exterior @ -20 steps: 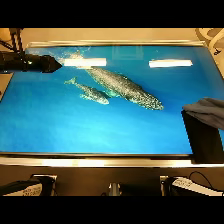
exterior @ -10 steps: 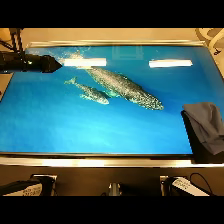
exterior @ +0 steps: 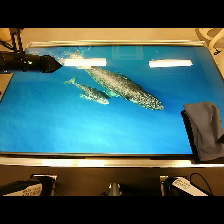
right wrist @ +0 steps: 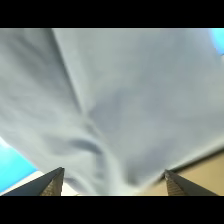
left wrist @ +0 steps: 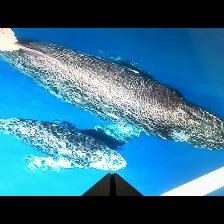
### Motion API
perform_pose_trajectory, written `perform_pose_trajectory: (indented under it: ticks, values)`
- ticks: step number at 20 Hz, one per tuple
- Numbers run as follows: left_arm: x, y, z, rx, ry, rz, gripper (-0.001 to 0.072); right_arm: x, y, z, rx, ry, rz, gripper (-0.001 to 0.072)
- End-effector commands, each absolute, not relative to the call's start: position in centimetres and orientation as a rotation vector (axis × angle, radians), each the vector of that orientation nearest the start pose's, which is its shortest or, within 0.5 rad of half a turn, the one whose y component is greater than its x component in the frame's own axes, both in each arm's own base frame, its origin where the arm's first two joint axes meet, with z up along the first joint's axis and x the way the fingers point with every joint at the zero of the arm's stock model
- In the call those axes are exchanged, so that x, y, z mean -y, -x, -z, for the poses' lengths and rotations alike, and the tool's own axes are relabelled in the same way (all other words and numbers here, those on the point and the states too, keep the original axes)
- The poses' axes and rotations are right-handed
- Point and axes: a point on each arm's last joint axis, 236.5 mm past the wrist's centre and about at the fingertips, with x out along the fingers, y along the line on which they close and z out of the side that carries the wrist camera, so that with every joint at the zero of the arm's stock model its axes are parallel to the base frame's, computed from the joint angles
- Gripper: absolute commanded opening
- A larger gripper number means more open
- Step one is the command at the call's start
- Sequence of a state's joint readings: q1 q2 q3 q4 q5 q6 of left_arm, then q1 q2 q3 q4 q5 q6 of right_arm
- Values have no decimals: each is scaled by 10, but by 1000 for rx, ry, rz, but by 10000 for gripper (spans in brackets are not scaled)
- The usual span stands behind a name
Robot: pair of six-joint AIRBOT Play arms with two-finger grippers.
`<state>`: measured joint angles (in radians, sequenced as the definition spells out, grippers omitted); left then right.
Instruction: Fold the shirts.
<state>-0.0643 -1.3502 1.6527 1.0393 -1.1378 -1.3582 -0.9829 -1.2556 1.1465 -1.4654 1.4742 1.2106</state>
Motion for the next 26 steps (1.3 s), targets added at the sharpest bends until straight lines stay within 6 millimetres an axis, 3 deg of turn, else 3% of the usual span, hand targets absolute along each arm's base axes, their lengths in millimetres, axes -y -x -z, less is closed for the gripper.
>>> perform_pose_trajectory:
  ticks: [1,3,4,5,6,7,8,10,11,12,13,14,17,26]
  values:
    - [140,-464,-205,-778,190,504,25,288,-198,-61,-1392,-291,451,701]
    - [145,-464,-206,-773,185,512,23,321,-250,-130,-1130,-133,504,683]
    - [146,-464,-203,-775,162,506,23,326,-289,-173,-960,-56,502,653]
    - [144,-464,-198,-787,118,483,22,317,-326,-213,-808,6,473,599]
    - [137,-466,-189,-810,79,421,22,295,-365,-248,-672,56,415,599]
    - [123,-468,-178,-838,14,329,22,264,-397,-267,-594,93,342,599]
    - [106,-468,-166,-875,-57,229,22,225,-423,-269,-575,125,251,599]
    - [70,-458,-140,-989,-158,17,25,131,-455,-229,-711,212,23,607]
    - [68,-451,-129,-1045,-171,1,51,94,-458,-199,-822,259,-71,648]
    - [68,-442,-116,-1110,-171,0,246,60,-454,-167,-943,298,-160,705]
    - [69,-431,-105,-1179,-166,2,531,32,-448,-139,-1045,311,-248,705]
    - [68,-420,-94,-1248,-171,-4,682,10,-439,-114,-1147,315,-324,703]
    - [67,-417,-81,-1279,-182,-4,671,-17,-415,-74,-1340,313,-427,696]
    - [68,-417,-78,-1289,-185,-2,670,-19,-417,-72,-1341,294,-416,694]
